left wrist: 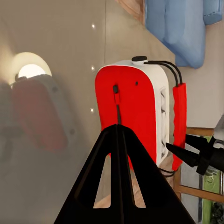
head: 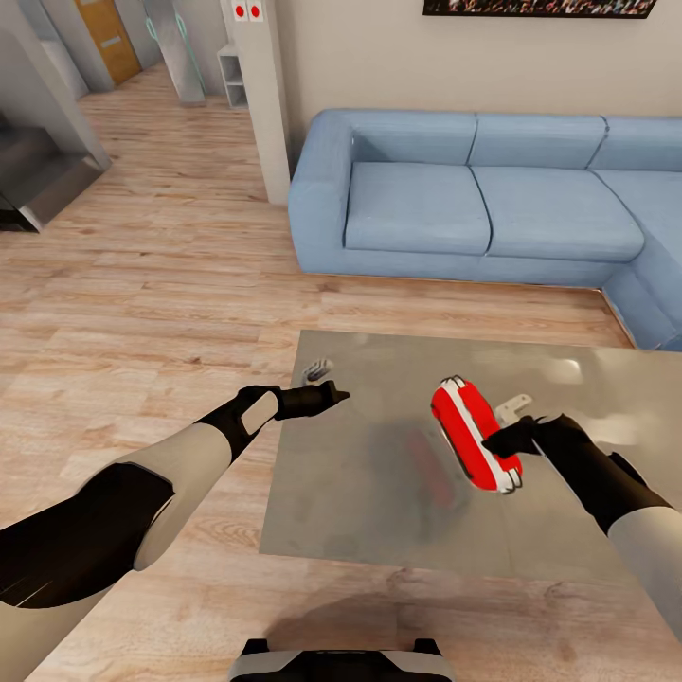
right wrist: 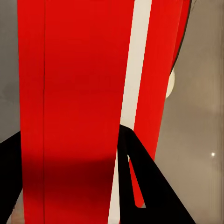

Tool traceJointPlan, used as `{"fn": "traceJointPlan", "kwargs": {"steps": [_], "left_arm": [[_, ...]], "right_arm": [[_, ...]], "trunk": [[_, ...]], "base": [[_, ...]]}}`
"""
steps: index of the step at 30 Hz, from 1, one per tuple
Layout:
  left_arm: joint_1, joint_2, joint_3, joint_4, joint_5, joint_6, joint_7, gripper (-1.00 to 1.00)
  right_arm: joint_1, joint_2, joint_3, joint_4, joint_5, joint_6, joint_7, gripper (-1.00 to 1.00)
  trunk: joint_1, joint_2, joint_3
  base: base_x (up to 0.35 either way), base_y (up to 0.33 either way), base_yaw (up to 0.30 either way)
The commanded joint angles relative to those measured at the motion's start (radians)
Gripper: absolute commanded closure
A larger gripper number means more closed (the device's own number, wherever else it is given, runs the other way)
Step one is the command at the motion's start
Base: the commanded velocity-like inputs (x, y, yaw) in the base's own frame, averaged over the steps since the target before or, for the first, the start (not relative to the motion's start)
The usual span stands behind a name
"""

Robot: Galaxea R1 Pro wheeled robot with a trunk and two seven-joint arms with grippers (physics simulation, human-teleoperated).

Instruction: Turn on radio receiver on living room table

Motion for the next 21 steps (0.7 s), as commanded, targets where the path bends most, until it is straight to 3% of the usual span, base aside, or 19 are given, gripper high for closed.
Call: {"fn": "traceJointPlan", "kwargs": {"steps": [1,17,18,21], "left_arm": [[0.0,0.0,0.0,0.0,0.0,0.0,0.0,1.0],[0.0,0.0,0.0,0.0,-0.002,0.005,0.0,1.0],[0.0,0.0,0.0,0.0,-0.002,0.005,0.0,1.0],[0.0,0.0,0.0,0.0,-0.001,0.005,-0.001,1.0]], "right_arm": [[0.0,0.003,-0.001,0.001,-0.002,-0.006,-0.006,1.0],[0.0,0.012,0.0,0.081,-0.065,-0.088,-0.068,1.0],[0.0,0.012,0.0,0.083,-0.066,-0.157,-0.068,1.0],[0.0,0.012,0.0,0.085,-0.067,-0.159,-0.069,1.0]], "trunk": [[0.0,0.0,0.0],[0.0,0.0,0.0],[0.0,0.0,0.0],[0.0,0.0,0.0]], "base": [[0.0,0.0,0.0],[0.0,0.0,0.0],[0.0,0.0,0.0],[0.0,0.0,0.0]]}}
